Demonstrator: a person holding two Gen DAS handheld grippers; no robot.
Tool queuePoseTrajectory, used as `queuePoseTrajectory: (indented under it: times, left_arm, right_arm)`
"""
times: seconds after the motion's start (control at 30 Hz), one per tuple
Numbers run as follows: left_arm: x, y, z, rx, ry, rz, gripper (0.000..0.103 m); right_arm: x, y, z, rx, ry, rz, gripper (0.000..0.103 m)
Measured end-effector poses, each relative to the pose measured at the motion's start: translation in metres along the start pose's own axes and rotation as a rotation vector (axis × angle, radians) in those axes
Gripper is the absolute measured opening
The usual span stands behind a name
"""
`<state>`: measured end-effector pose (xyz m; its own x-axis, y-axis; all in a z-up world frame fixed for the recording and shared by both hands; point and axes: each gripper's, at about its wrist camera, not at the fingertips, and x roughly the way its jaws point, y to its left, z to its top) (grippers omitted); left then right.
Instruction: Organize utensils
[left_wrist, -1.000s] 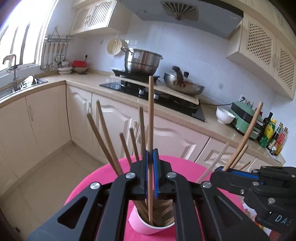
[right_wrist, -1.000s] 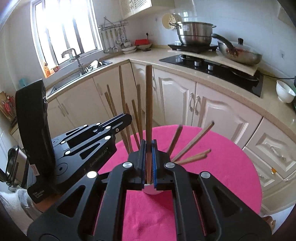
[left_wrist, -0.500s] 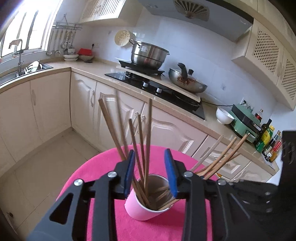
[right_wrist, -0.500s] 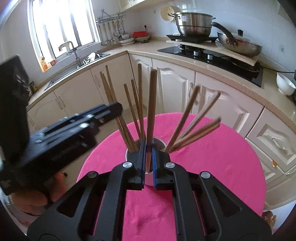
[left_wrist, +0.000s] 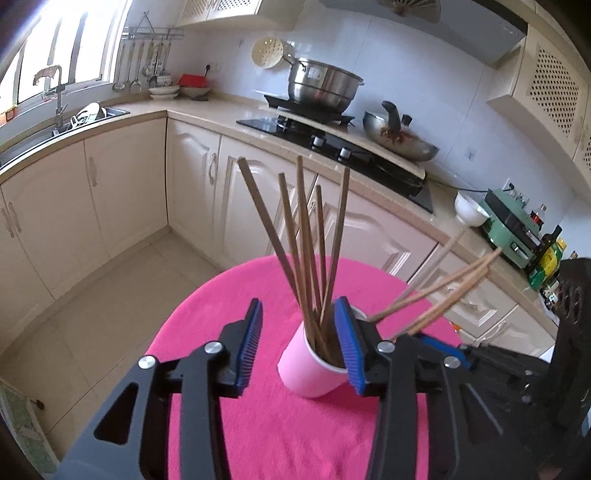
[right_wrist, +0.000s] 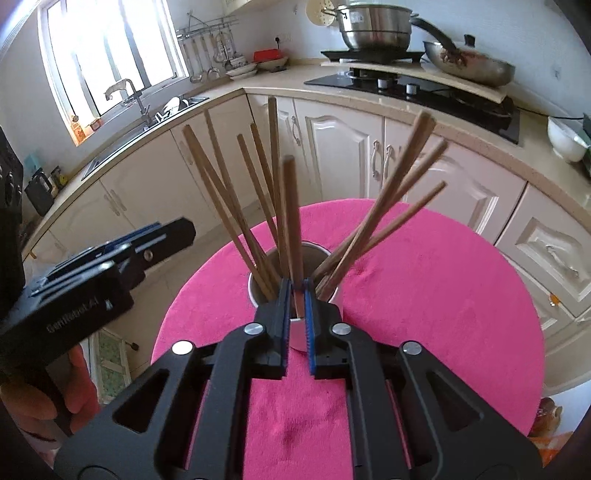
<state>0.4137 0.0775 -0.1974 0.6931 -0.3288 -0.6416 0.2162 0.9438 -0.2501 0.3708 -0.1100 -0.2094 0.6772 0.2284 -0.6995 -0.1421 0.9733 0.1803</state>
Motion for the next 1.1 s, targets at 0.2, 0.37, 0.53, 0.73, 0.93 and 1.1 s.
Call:
queuePoseTrajectory:
  times: [0.2,0.37,0.53,0.73,0.93,1.1]
  left_arm:
    - [-0.022,-0.005,-0.005,0.031,0.004,0.017,0.046]
    - [-0.056,-0.020,-0.005,0.081,-0.048,0.060,0.046]
    - [-0.096,-0.038,-0.009,0.092,-0.105,0.105,0.048]
    - [-0.144,-0.067,-0.024,0.090,-0.177,0.183,0.052]
    - [-0.193,-0.106,-0.054,0.075,-0.230,0.234,0.056]
    - [-0.231,-0.133,-0.076,0.074,-0.253,0.259,0.059]
  right_arm:
    - [-0.039,0.008,-0.007,-0.002,-0.065,-0.030,0.050]
    - [-0.078,0.012,-0.008,-0.008,-0.105,-0.046,0.051]
    - [-0.115,0.015,-0.011,-0.028,-0.149,-0.039,0.054]
    - [-0.164,0.017,-0.026,-0.087,-0.200,-0.004,0.058]
    - [-0.221,0.006,-0.051,-0.104,-0.241,0.020,0.064]
    - [-0.262,0.008,-0.071,-0.124,-0.268,0.031,0.068]
